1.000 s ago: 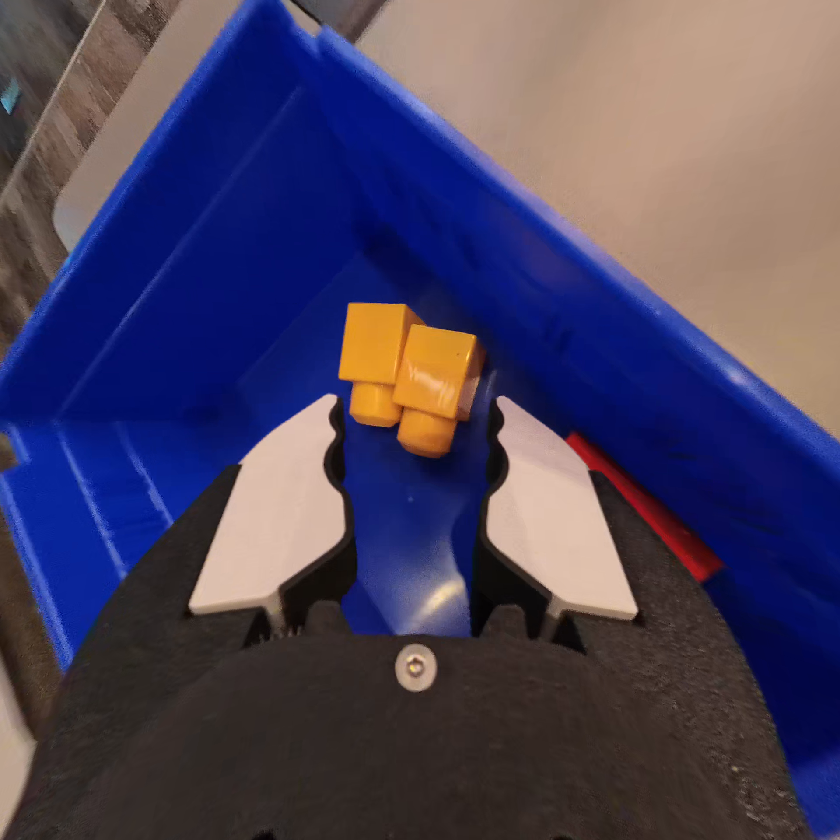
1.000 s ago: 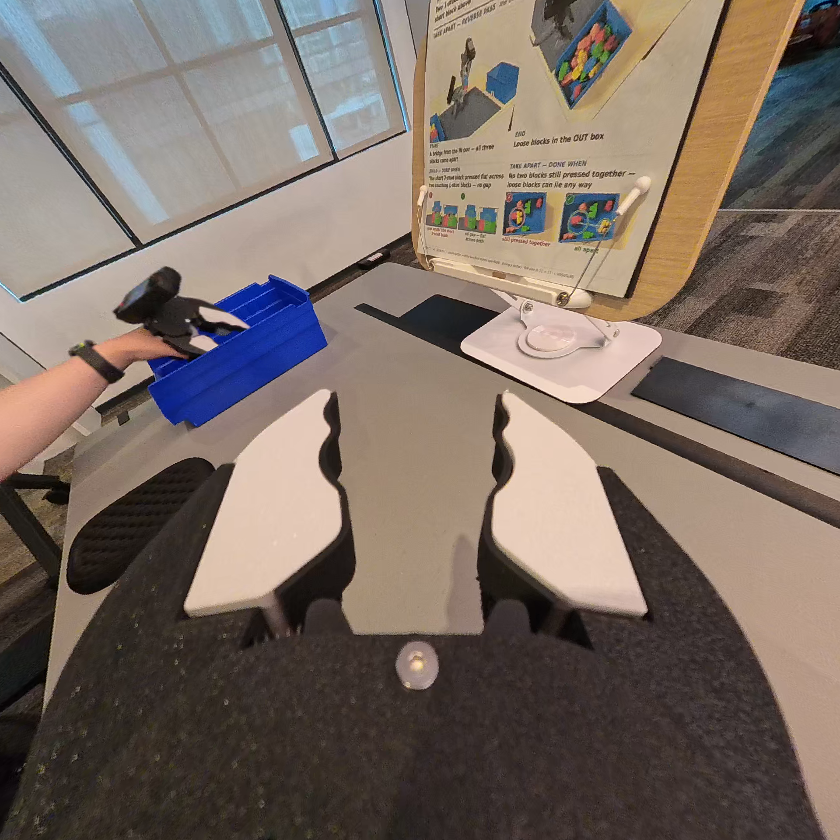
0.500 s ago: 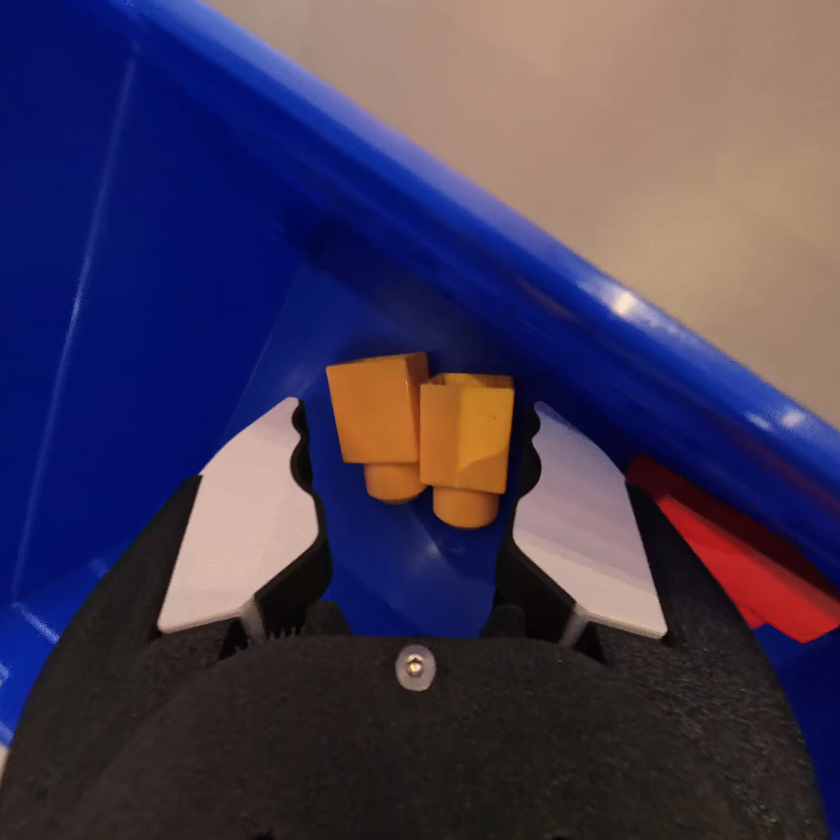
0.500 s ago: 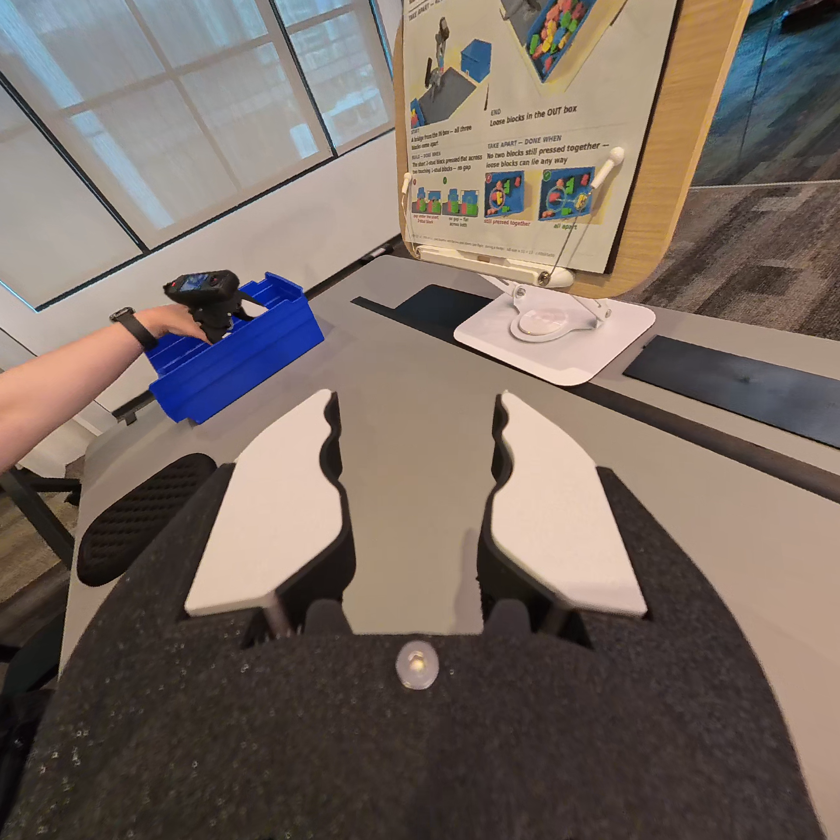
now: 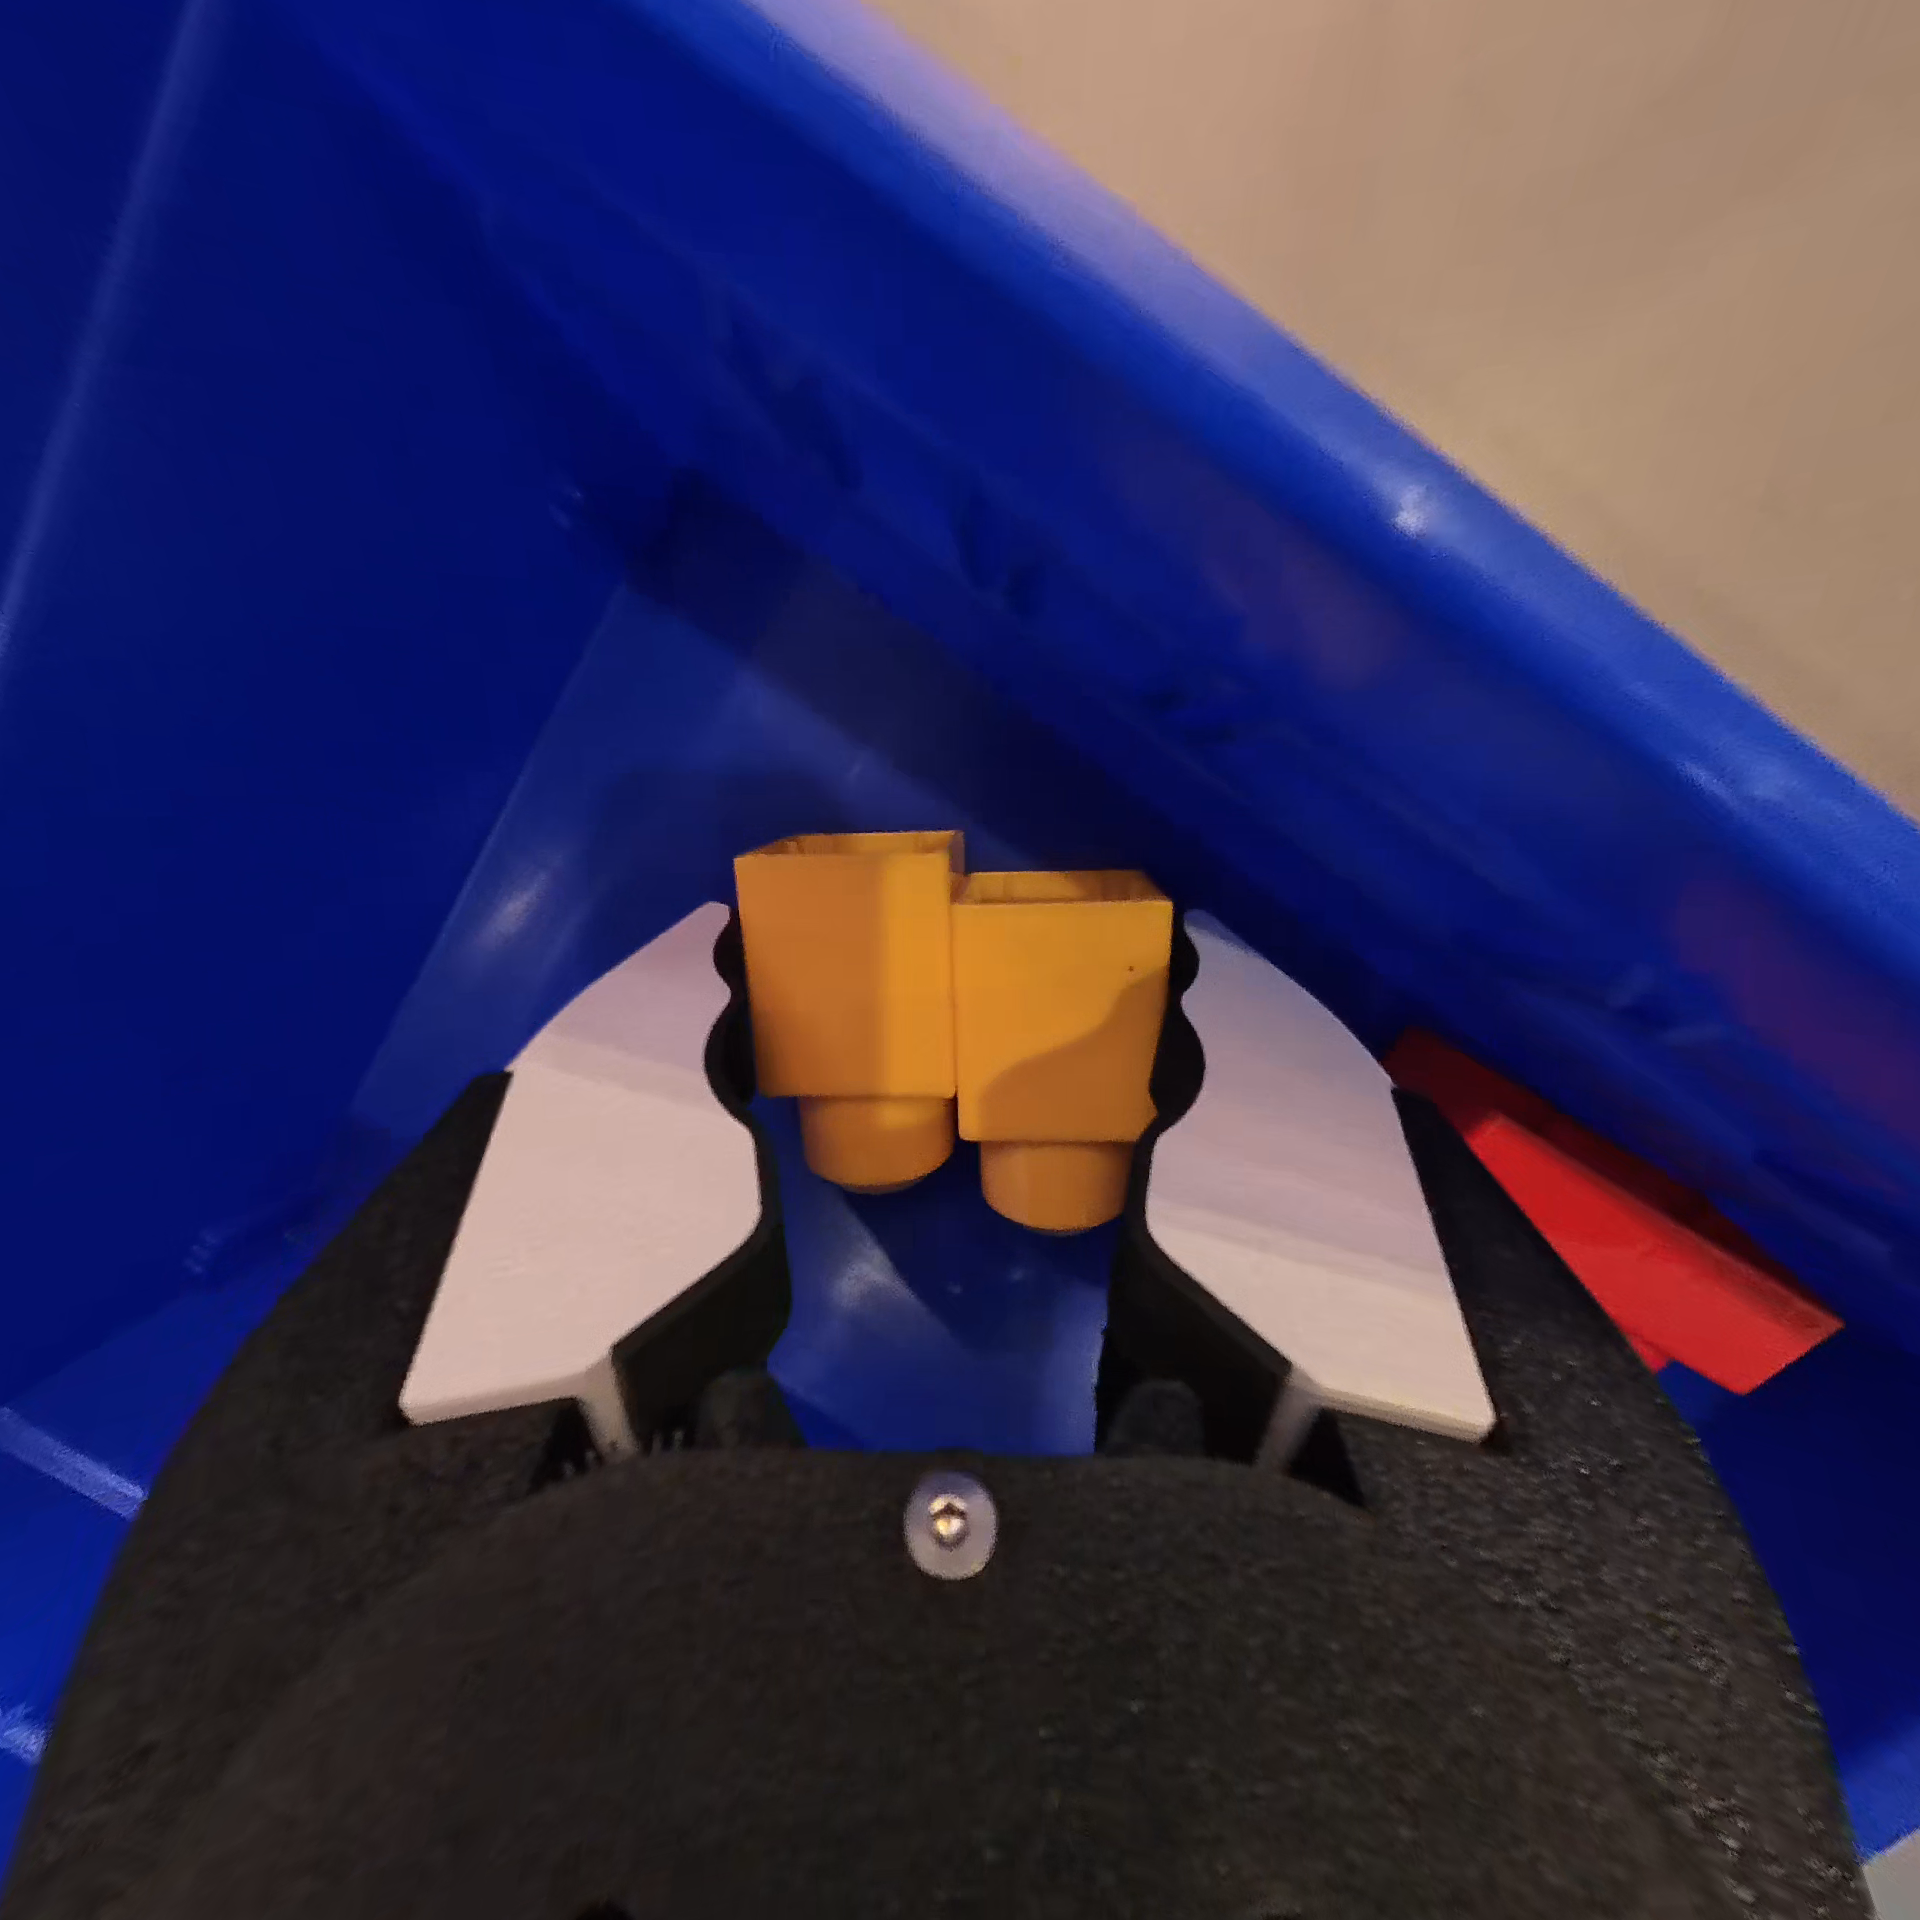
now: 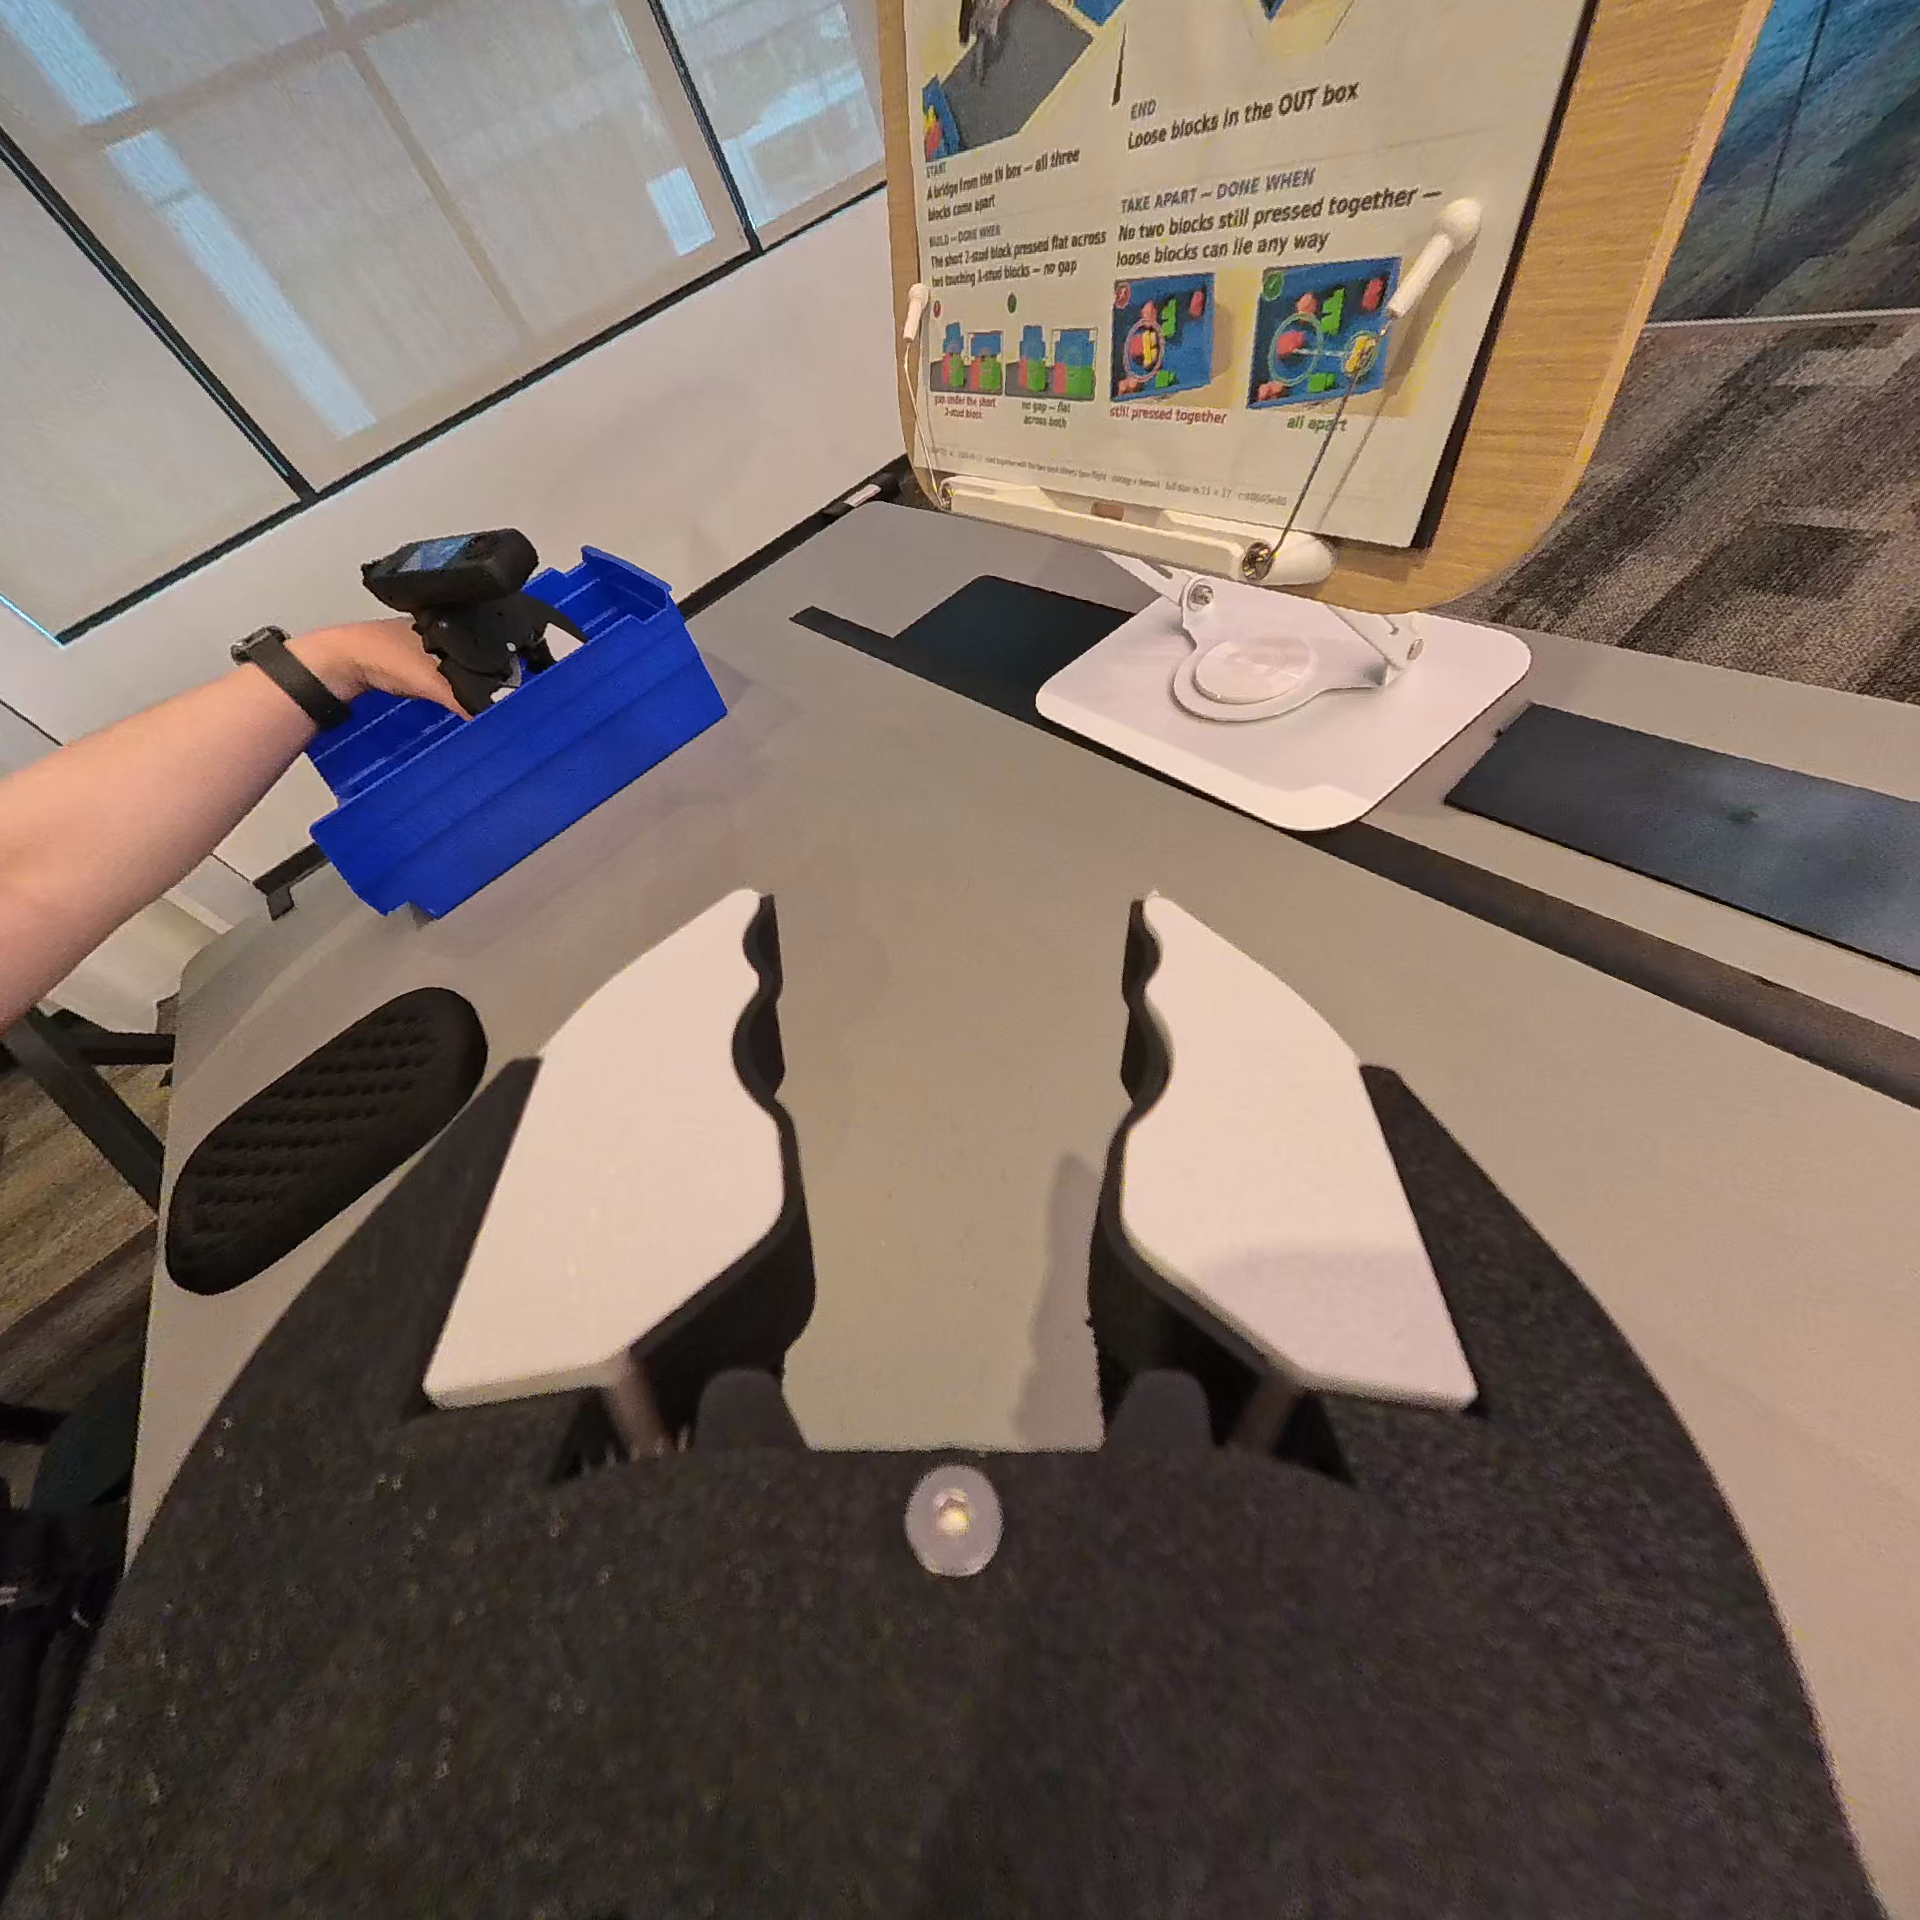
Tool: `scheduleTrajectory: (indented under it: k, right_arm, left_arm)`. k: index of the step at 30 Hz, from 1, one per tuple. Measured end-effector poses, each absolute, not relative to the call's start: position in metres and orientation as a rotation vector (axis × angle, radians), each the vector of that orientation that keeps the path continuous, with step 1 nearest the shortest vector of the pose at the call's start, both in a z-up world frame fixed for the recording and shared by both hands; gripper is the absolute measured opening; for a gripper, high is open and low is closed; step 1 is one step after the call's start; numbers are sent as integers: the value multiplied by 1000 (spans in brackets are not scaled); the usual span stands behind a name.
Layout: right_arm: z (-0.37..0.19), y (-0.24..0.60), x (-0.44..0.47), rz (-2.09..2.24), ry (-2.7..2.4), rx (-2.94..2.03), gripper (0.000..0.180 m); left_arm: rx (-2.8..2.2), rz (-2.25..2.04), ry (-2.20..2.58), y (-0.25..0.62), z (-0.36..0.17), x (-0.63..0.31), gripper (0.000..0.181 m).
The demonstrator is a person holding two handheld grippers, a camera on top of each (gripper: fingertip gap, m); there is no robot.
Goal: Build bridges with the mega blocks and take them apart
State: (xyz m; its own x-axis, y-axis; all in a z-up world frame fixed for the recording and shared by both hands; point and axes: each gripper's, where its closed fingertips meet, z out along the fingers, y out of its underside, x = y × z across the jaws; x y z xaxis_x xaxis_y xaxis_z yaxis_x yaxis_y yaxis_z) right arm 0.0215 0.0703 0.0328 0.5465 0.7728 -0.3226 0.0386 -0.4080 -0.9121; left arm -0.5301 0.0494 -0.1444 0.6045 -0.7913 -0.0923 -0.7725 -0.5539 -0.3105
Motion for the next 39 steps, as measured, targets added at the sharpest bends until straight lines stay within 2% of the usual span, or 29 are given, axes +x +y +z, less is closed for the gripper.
scheduleTrajectory:
  k: [11, 14, 18, 23, 26, 31, 39]
  right_arm:
    - [35, 70, 21, 982, -666, -1806, 63]
    - [34, 69, 21, 989, -669, -1806, 63]
    - [37, 69, 19, 1006, -671, -1792, 62]
    - [40, 66, 14, 1030, -689, -1779, 62]
    - [42, 63, 11, 1048, -701, -1768, 62]
    - [48, 59, 9, 1100, -705, -1733, 62]
    - [39, 58, 12, 1107, -726, -1756, 63]
  left_arm:
    - [-2495, -128, 1000, 50, -126, -542, 75]
    - [-2423, -180, 958, 45, -96, -538, 76]
    - [-2281, -132, 967, 39, -28, -525, 76]
    - [-2137, -135, 1141, 17, 32, -448, 75]
    - [-2053, -207, 1333, 0, 22, -367, 75]
    - [-1963, -345, 1598, -17, -43, -247, 75]
    - [-2017, -316, 1857, -18, -118, -176, 75]
